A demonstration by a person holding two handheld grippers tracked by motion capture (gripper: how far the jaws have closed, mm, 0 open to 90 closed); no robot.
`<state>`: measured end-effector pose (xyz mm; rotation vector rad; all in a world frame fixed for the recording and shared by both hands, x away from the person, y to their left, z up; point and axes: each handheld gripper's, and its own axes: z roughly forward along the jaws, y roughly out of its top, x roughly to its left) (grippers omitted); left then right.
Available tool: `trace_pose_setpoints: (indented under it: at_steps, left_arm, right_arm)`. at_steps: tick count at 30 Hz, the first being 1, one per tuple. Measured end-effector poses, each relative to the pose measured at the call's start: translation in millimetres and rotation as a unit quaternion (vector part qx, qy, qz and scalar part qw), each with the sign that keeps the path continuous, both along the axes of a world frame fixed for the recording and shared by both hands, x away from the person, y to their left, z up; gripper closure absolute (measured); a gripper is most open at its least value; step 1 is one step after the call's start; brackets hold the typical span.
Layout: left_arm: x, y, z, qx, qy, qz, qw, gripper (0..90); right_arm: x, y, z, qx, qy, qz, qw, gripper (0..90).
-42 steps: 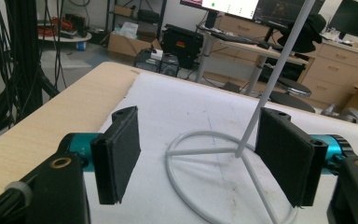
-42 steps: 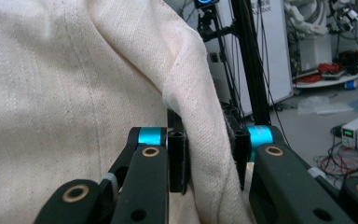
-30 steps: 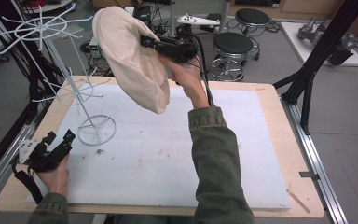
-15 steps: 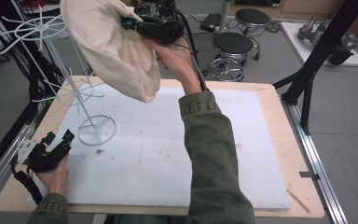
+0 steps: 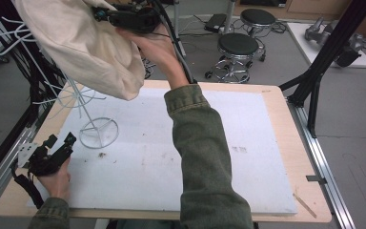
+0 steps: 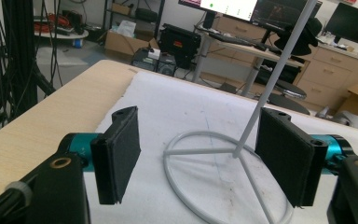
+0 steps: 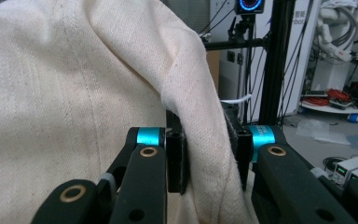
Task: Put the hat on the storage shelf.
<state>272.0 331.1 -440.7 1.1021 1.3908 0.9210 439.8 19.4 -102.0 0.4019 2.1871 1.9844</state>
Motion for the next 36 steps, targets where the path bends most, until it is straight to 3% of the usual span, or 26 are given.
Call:
trace_pose_setpoints:
  at_steps: [8, 19, 28, 36]
  left_arm:
    - [0.4, 0.6, -0.2, -0.001, -0.001, -0.002, 1.0, 30.7]
    - [0.8, 1.1, -0.5, -0.003, 0.0, 0.002, 1.0, 30.7]
    - [0.7, 1.0, -0.5, -0.003, 0.0, 0.002, 1.0, 30.7]
    - [0.8, 0.7, -0.6, -0.004, 0.0, 0.002, 1.0, 30.7]
  right_arm:
    - [3.3, 13.4, -6.7, -0.011, 0.007, 0.01, 0.9999, 71.8]
    - [7.3, 17.7, -23.6, -0.055, 0.01, 0.014, 0.9983, 68.3]
    - [9.4, 18.6, -36.5, -0.056, 0.016, 0.02, 0.9981, 66.9]
    - [10.3, 14.8, -44.4, -0.063, 0.0, 0.022, 0.9978, 55.2]
